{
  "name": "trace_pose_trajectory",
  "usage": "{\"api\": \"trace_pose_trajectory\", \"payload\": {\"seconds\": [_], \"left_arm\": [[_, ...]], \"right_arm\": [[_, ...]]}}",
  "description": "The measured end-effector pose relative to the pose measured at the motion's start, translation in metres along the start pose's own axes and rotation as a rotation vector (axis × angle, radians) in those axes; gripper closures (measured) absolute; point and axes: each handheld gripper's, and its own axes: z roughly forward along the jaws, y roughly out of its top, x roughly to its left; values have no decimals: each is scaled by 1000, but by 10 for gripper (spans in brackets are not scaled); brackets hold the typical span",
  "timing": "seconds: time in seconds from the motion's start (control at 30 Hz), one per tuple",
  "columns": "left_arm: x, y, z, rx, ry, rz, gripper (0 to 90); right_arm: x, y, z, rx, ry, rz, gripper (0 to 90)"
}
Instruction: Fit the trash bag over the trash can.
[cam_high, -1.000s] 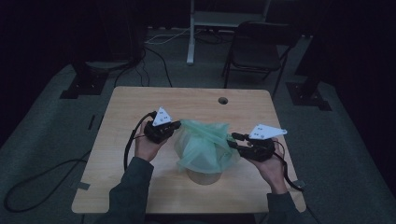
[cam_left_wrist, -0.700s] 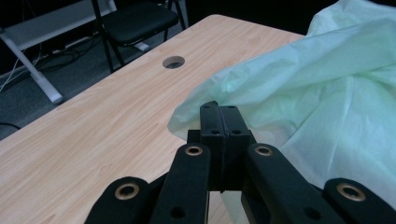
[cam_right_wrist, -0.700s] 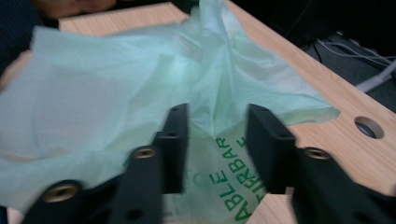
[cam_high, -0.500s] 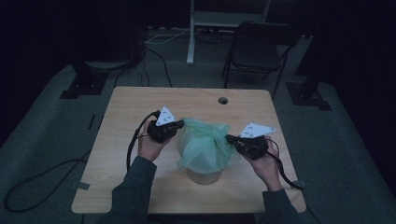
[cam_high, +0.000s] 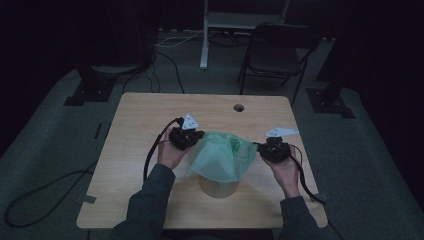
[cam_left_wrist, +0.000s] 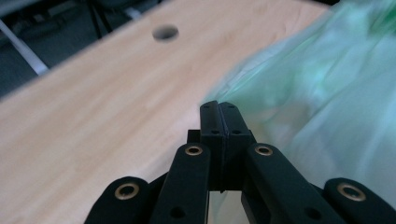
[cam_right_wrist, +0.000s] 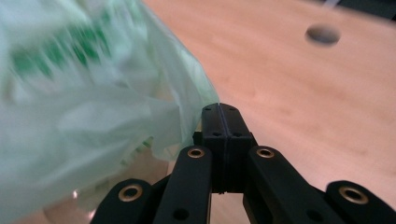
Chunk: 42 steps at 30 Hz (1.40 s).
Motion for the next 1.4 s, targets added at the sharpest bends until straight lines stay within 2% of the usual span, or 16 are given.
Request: {"api": "trace_pose_trajectory", "payload": {"seconds": [0.07, 0.13, 0.2, 0.3, 0.43, 0.5, 0.57, 0.7, 0.9, 1.03, 1.07, 1.13, 1.2, 1.23, 1.3, 1.4], "left_arm": [[0, -4, -2, -1, 7, -15, 839], [0, -9, -12, -24, 24, -31, 747], [1, -12, -27, -52, 47, -53, 668], [2, -15, -55, -116, 45, -79, 597], [-11, -21, -81, -148, -37, -89, 536], [-18, -24, -89, -154, -65, -91, 510], [-27, -28, -94, -174, -119, -112, 490], [-43, -37, -96, -162, -160, -118, 444], [-55, -43, -99, -174, -210, -131, 432], [-59, -46, -97, -175, -242, -141, 472], [-59, -47, -97, -183, -264, -140, 524], [-63, -49, -99, -177, -251, -105, 657], [-66, -51, -101, -181, -270, -80, 820], [-66, -51, -101, -181, -270, -80, 886], [-73, -55, -102, -171, -273, -37, 900], [-83, -65, -105, -145, -281, 2, 900]], "right_arm": [[-1, -4, 2, 27, 9, -4, 899], [0, -7, -4, 14, 19, -6, 859], [-1, -8, -16, -31, 13, 4, 743], [1, -6, -39, -106, 8, 13, 646], [9, -1, -63, -200, 32, 22, 543], [14, 1, -67, -233, 58, 18, 508], [21, 3, -69, -250, 88, 9, 481], [30, 3, -63, -214, 112, -3, 475], [27, -6, -60, -188, 124, 29, 477], [23, -11, -59, -174, 138, 56, 511], [22, -12, -57, -171, 156, 61, 563], [23, -14, -54, -154, 198, 57, 709], [24, -14, -53, -143, 204, 41, 848], [24, -14, -53, -143, 204, 41, 848], [27, -16, -52, -128, 209, 28, 897], [28, -19, -52, -97, 192, 15, 898]]}}
